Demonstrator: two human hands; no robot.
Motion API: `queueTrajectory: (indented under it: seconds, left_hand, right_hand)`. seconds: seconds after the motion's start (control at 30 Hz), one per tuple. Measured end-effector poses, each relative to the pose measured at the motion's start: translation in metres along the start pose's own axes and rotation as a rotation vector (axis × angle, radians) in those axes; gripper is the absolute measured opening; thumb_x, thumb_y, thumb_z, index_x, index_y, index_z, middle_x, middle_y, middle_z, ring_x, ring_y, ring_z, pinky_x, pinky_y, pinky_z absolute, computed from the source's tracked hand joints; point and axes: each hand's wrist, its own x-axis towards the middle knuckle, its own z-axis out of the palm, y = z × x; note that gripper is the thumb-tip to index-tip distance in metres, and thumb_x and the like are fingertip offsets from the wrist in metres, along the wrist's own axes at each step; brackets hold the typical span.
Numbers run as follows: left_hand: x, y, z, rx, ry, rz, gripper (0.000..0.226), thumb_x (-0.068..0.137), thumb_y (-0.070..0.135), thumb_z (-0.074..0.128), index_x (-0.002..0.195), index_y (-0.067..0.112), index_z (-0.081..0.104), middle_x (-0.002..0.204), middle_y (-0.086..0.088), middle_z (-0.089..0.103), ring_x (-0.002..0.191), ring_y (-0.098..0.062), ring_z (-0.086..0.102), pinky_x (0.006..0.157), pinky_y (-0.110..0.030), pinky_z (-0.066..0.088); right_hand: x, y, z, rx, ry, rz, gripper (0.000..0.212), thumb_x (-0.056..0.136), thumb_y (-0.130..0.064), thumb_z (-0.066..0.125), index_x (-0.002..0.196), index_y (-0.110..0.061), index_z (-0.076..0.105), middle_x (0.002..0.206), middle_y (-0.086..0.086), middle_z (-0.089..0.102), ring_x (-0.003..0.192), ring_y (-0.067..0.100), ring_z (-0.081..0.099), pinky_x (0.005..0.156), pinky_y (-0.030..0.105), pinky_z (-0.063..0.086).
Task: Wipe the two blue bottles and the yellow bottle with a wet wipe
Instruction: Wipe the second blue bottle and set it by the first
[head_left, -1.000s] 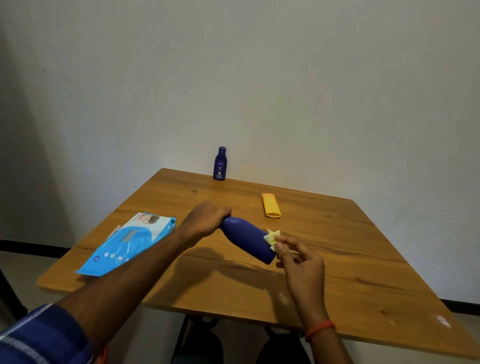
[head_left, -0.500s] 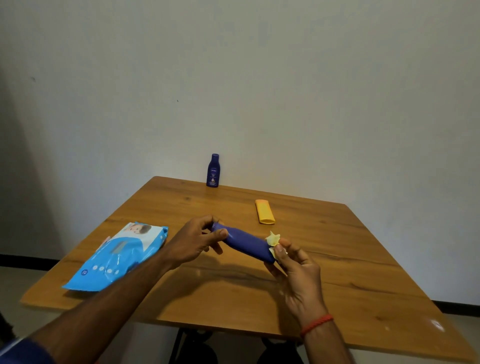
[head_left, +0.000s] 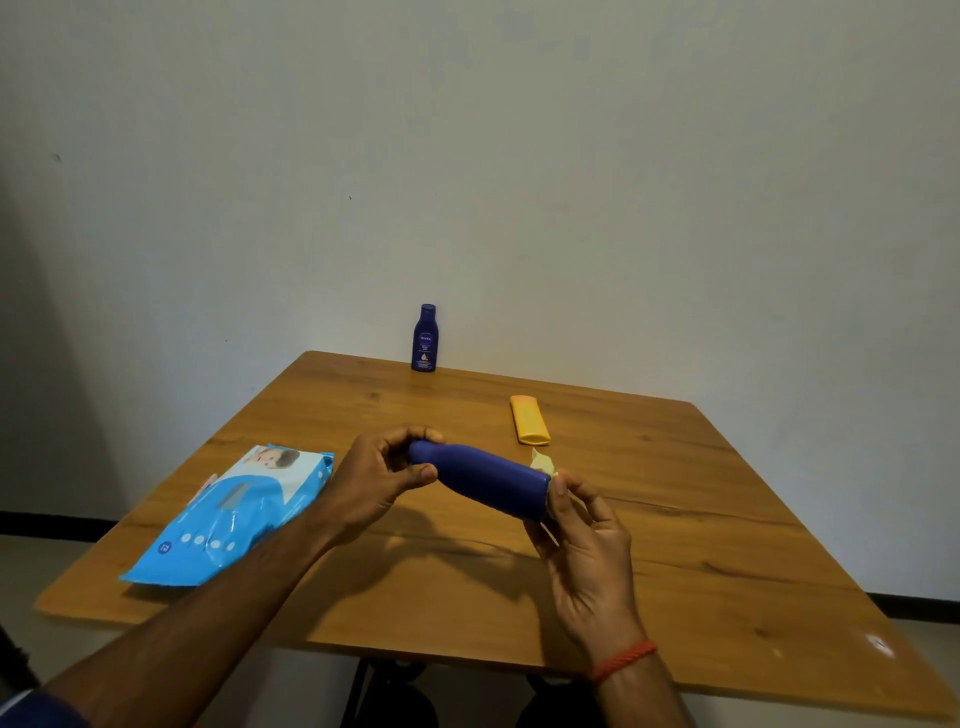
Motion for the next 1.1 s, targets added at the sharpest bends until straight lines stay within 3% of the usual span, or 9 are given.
queueTrajectory:
  seconds: [0.13,0.3,0.43,0.6,0.73,0.83,0.97,1.1]
  left_hand:
    - [0.002,-0.001,-0.001,-0.031,0.026,0.015,0.036,0.085,-0.008,0.067,0.113,0.013,0.066,0.115,-0.001,0.067,0.105,-0.007,0.066,0.079,-0.018,0.056]
    - [0.0,-0.006,-0.002,-0.064,-0.012,0.015,0.035,0.085,-0.007,0.067,0.111,0.017,0.067,0.113,-0.001,0.068,0.108,-0.012,0.066,0.082,-0.023,0.057]
    - [0.0,-0.007,-0.006,-0.059,-0.027,-0.001,0.039,0.084,-0.01,0.067,0.113,0.016,0.068,0.115,0.0,0.068,0.11,-0.013,0.066,0.081,-0.023,0.057]
    - [0.001,0.0,-0.006,-0.008,-0.071,0.014,0.041,0.076,-0.014,0.073,0.103,0.016,0.072,0.108,0.0,0.07,0.101,-0.01,0.069,0.079,-0.022,0.057]
    - [0.003,0.005,-0.007,-0.016,-0.093,0.026,0.04,0.073,-0.015,0.075,0.101,0.013,0.071,0.107,-0.003,0.071,0.103,-0.017,0.07,0.079,-0.028,0.06]
    - [0.004,0.005,-0.01,-0.011,-0.102,0.041,0.04,0.072,-0.015,0.076,0.1,0.014,0.071,0.108,-0.002,0.071,0.107,-0.02,0.069,0.081,-0.031,0.061]
    - [0.0,0.0,-0.008,-0.15,-0.095,0.043,0.04,0.066,-0.011,0.081,0.093,0.019,0.075,0.108,-0.005,0.072,0.109,-0.026,0.069,0.084,-0.037,0.061]
    - [-0.005,-0.004,0.002,-0.339,-0.035,0.038,0.036,0.062,-0.001,0.08,0.088,0.025,0.079,0.106,-0.002,0.074,0.11,-0.023,0.068,0.083,-0.03,0.06]
  right_hand:
    - [-0.005,0.008,-0.004,-0.064,0.017,-0.06,0.02,0.069,-0.012,0.074,0.088,-0.016,0.071,0.116,0.01,0.066,0.106,0.028,0.067,0.079,0.038,0.057]
    - [-0.007,0.008,-0.008,0.142,-0.034,0.197,0.024,0.075,0.0,0.07,0.096,-0.01,0.065,0.118,0.021,0.065,0.1,0.032,0.07,0.069,0.031,0.061]
    - [-0.006,0.008,-0.01,0.215,-0.043,0.264,0.026,0.079,0.003,0.068,0.101,-0.009,0.063,0.119,0.025,0.065,0.096,0.032,0.072,0.065,0.03,0.061]
    - [0.0,0.005,-0.009,0.076,0.029,0.126,0.026,0.075,-0.012,0.071,0.101,-0.013,0.069,0.117,0.013,0.068,0.109,0.029,0.066,0.078,0.037,0.058]
    - [0.005,-0.001,-0.014,-0.159,0.019,-0.026,0.018,0.08,-0.014,0.07,0.098,-0.012,0.073,0.109,0.008,0.071,0.103,0.025,0.068,0.081,0.044,0.059]
    - [0.003,-0.005,-0.017,-0.187,-0.056,-0.037,0.019,0.076,-0.015,0.073,0.094,-0.01,0.074,0.102,0.007,0.074,0.098,0.023,0.071,0.08,0.045,0.061]
    - [0.001,-0.006,-0.019,-0.177,-0.067,-0.055,0.038,0.067,-0.018,0.077,0.103,-0.008,0.072,0.106,0.01,0.074,0.099,0.021,0.071,0.08,0.041,0.061]
    - [0.0,-0.004,-0.016,-0.194,-0.061,-0.112,0.075,0.044,-0.045,0.093,0.11,-0.015,0.072,0.115,0.009,0.071,0.107,0.023,0.068,0.088,0.042,0.058]
